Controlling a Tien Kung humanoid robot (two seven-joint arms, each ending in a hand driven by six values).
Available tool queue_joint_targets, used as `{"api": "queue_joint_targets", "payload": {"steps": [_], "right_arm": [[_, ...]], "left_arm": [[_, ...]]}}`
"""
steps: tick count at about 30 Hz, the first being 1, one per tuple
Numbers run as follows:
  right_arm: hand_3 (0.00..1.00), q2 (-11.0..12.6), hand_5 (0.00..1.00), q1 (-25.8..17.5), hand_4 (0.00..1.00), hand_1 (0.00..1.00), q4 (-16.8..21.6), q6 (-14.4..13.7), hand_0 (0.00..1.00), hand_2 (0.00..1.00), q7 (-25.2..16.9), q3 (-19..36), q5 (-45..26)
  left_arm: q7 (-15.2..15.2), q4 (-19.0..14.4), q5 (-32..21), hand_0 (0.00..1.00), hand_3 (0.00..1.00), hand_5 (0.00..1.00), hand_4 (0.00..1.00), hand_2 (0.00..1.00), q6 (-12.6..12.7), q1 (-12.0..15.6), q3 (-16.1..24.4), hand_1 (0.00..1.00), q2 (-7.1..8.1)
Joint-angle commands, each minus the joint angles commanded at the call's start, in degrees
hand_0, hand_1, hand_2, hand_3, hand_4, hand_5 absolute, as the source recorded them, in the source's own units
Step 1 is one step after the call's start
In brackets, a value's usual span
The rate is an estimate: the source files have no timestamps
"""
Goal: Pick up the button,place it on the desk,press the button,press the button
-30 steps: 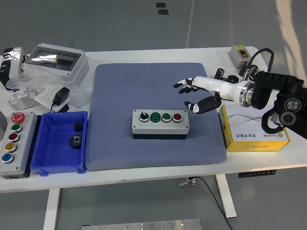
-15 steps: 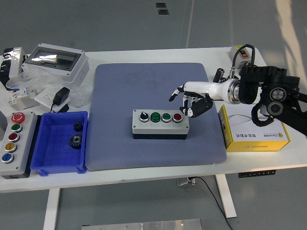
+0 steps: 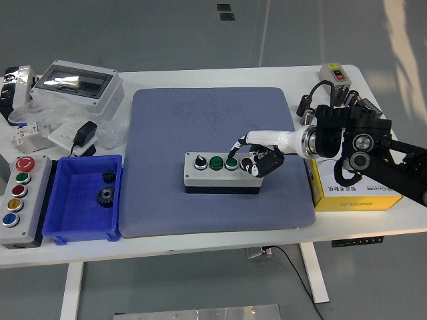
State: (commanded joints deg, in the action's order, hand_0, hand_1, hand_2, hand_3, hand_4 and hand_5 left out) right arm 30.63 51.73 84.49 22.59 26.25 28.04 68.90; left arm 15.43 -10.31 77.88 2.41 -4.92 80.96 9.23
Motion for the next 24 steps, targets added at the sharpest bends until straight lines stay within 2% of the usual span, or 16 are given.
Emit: {"api": "queue_joint_targets", "payload": {"steps": [8, 14, 17, 18, 24], "right_arm": [[0.811, -0.86, 0.053, -0.58, 0.210, 0.086, -2.78, -1.13, 0.002, 0.189, -0.24, -1.68, 0.40], [0.806, -0.99, 0.054, -0.73, 0.211, 0.086, -2.99, -2.11, 0.002, 0.187, -0.71, -2.40, 0.54], [0.806, -0.62, 0.054, -0.96, 0.211, 0.086, -2.20, -2.21, 0.002, 0.187, -1.46, -0.91, 0.00], [0.803, -0.42, 0.054, -1.12, 0.213, 0.082, -1.81, -1.94, 0.002, 0.187, -1.69, -0.06, -0.38], [0.794, 1.82, 0.053, -4.72, 0.232, 0.079, 2.01, 3.65, 0.002, 0.185, -1.67, 7.78, -5.02]], "left_arm": [[-0.03, 0.00, 0.02, 0.625, 0.584, 0.217, 0.595, 0.525, -0.02, 0.00, -0.08, 0.512, 0.00], [-0.09, 0.00, -0.10, 0.626, 0.585, 0.217, 0.596, 0.525, -0.01, -0.03, -0.16, 0.512, -0.01], [-0.13, 0.00, -0.24, 0.626, 0.585, 0.217, 0.596, 0.525, 0.00, 0.01, -0.23, 0.512, 0.00], [-0.15, 0.00, -0.31, 0.626, 0.584, 0.219, 0.596, 0.525, 0.00, 0.03, -0.27, 0.511, 0.01], [-0.17, 0.00, -0.28, 0.626, 0.584, 0.220, 0.596, 0.525, -0.03, 0.17, -0.24, 0.512, 0.01]]}}
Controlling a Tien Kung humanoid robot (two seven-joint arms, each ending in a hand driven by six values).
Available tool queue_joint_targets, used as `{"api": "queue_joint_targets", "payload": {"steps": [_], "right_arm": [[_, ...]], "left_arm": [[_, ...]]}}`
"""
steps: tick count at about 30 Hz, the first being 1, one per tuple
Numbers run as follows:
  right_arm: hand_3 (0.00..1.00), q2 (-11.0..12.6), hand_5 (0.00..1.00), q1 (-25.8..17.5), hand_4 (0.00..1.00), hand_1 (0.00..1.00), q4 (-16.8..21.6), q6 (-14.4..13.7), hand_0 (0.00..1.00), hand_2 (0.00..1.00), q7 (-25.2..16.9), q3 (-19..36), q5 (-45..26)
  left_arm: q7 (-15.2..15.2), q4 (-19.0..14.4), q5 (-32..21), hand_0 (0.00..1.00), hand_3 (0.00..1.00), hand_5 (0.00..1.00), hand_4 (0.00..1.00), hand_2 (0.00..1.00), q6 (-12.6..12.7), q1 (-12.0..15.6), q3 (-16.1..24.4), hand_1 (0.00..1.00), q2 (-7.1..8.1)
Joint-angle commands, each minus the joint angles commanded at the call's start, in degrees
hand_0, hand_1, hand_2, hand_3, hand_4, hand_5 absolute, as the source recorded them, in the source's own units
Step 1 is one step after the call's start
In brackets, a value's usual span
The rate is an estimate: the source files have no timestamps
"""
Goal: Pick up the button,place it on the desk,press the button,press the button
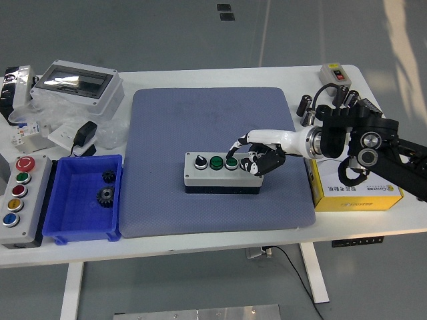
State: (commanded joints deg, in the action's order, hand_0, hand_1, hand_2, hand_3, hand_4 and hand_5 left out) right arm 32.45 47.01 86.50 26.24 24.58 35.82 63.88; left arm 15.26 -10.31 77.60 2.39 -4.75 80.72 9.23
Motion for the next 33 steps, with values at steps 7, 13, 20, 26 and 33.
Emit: {"api": "queue_joint_targets", "payload": {"steps": [7, 13, 20, 26, 33], "right_arm": [[0.787, -4.22, 0.051, -10.53, 0.240, 0.076, 0.20, -5.24, 0.002, 0.180, -2.95, 13.87, 9.57], [0.782, -12.16, 0.056, -22.27, 0.248, 0.075, -2.04, -18.37, 0.002, 0.178, -13.52, 27.11, 20.58], [0.785, -19.31, 0.268, -33.05, 0.550, 0.110, -8.19, -33.30, 0.002, 0.270, -28.74, 39.71, 14.92], [0.714, -21.19, 0.289, -38.57, 0.560, 0.358, -8.95, -41.03, 0.253, 0.484, -39.08, 44.45, 5.91], [0.744, -19.89, 0.293, -39.98, 0.584, 0.663, -9.02, -42.60, 0.572, 0.688, -45.24, 44.11, -0.04]], "left_arm": [[-0.18, 0.00, -0.16, 0.626, 0.584, 0.221, 0.596, 0.525, 0.03, 0.45, -0.11, 0.512, -0.53], [-0.18, 0.00, -0.50, 0.626, 0.584, 0.221, 0.596, 0.525, 0.22, 1.37, -0.19, 0.512, -1.48], [-0.40, 0.00, 0.14, 0.626, 0.584, 0.219, 0.596, 0.525, 0.11, 1.36, 0.13, 0.512, -1.86], [-0.48, 0.00, 0.68, 0.626, 0.584, 0.220, 0.596, 0.525, 0.02, 1.37, 0.37, 0.512, -2.23], [-0.25, 0.00, 2.10, 0.626, 0.584, 0.219, 0.597, 0.525, -0.16, 1.26, 0.64, 0.512, -2.25]]}}
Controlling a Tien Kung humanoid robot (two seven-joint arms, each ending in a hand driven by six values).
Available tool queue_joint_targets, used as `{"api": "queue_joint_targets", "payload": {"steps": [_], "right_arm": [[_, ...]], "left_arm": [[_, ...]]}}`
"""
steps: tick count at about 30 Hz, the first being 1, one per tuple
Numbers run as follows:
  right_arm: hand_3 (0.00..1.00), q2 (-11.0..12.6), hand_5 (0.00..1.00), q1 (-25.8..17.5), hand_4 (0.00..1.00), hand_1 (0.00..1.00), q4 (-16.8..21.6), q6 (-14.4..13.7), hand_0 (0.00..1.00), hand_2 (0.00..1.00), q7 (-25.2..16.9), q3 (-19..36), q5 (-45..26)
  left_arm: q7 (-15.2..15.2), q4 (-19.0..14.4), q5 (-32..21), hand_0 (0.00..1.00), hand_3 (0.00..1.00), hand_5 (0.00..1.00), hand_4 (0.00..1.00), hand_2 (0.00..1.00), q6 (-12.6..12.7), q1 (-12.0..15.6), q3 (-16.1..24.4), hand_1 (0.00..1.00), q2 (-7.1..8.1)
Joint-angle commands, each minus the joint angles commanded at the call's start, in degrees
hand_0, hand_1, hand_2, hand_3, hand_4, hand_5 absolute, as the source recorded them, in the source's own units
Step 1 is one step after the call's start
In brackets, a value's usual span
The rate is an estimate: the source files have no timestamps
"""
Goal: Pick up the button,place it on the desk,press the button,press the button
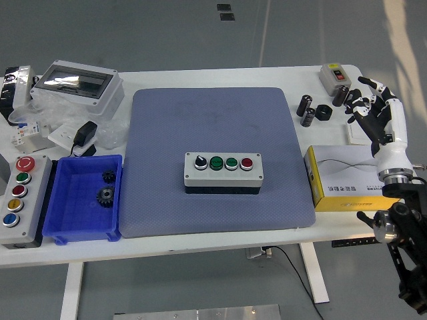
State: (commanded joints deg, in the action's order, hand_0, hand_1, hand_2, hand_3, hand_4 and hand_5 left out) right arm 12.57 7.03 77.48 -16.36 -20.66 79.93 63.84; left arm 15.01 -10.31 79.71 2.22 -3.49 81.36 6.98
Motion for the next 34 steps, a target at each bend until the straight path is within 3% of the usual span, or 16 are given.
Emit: {"api": "queue_joint_targets", "payload": {"steps": [2, 3, 15, 34], "right_arm": [[0.744, 0.04, 0.293, -0.24, 0.584, 0.663, -0.03, 0.04, 0.572, 0.688, -0.40, 0.08, -0.83], [0.808, 0.04, 0.898, -0.37, 0.899, 0.776, -0.09, 0.11, 0.801, 0.781, -0.62, 0.17, -1.38], [0.795, 0.41, 0.968, -0.86, 0.938, 0.778, 0.51, 0.74, 0.825, 0.780, -1.66, 1.74, -4.10], [0.790, 1.41, 0.963, -4.47, 0.939, 0.765, 2.34, 2.22, 0.811, 0.772, -1.95, 6.49, -6.29]], "left_arm": [[0.00, 0.00, 0.15, 0.626, 0.584, 0.219, 0.597, 0.525, 0.01, -0.03, 0.13, 0.512, -0.10], [0.00, 0.00, 0.25, 0.626, 0.586, 0.219, 0.598, 0.525, 0.01, -0.08, 0.16, 0.512, -0.15], [0.76, 0.00, 3.10, 0.626, 0.588, 0.218, 0.600, 0.526, -0.67, -0.22, 0.25, 0.513, -0.03], [0.80, 0.00, 5.04, 0.627, 0.588, 0.213, 0.604, 0.529, -1.30, -0.75, 0.38, 0.513, 1.89]]}}
